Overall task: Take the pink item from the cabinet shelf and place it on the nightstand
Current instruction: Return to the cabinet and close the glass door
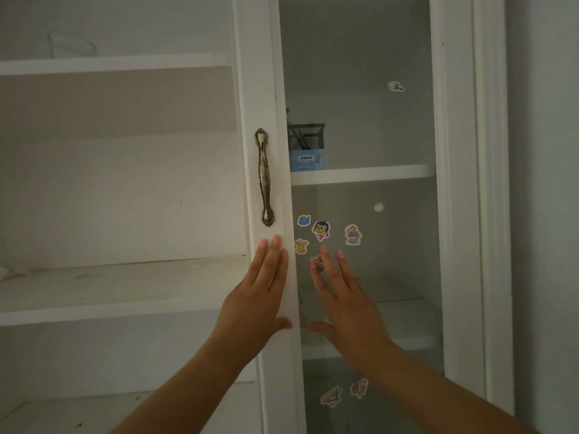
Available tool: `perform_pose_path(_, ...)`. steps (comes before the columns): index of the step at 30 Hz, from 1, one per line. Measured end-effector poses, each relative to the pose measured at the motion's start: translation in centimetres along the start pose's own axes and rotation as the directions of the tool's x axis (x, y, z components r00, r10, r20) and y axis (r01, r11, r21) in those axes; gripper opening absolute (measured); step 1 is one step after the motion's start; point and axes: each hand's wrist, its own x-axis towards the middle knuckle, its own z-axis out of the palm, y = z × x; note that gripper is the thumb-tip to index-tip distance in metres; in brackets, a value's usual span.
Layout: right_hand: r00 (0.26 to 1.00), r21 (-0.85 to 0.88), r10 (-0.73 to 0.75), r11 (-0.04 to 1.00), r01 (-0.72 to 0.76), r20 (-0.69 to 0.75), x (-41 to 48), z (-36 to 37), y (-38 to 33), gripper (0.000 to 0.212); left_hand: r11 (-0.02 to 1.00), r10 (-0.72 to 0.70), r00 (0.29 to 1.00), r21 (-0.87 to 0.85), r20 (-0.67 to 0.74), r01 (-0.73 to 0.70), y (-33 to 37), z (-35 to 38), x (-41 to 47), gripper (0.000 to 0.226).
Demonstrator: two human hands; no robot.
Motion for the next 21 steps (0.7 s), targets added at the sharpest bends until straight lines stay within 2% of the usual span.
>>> perform_pose_path(3, 1.0, 0.0, 0.008, 1.0, -0.008, 0.02, 0.1, 0.1, 0.0, 0.117, 0.998, 0.0, 0.999, 0.064, 0.051, -0.003, 0.2, 0.2, 0.4, 0.114)
perform_pose_path(5, 1.0, -0.005, 0.006, 1.0, -0.006, 0.019, 0.1, 0.2, -0.1, 0.116, 0.995, 0.022, 0.999, 0.098, 0.027, -0.025, 0.1, 0.3, 0.4, 0.11)
perform_pose_path(11, 0.997, -0.014, 0.041, 0.999, -0.04, 0.066, 0.7, 0.8, -0.1, 0.119, 0.986, -0.005, 0.997, 0.167, 0.074, -0.007, 0.1, 0.7, 0.9, 0.108)
perform_pose_path(14, 0.997, -0.006, 0.043, 0.999, -0.042, 0.07, 0.8, 0.9, -0.2, 0.119, 0.99, -0.012, 0.997, 0.142, 0.073, 0.002, 0.0, 1.0, 1.2, 0.108)
perform_pose_path(21, 0.995, 0.045, 0.018, 0.999, -0.023, 0.094, 0.6, 0.0, 0.3, 0.108, 0.985, -0.036, 0.999, 0.171, 0.037, 0.029, 0.3, 1.0, 1.0, 0.112)
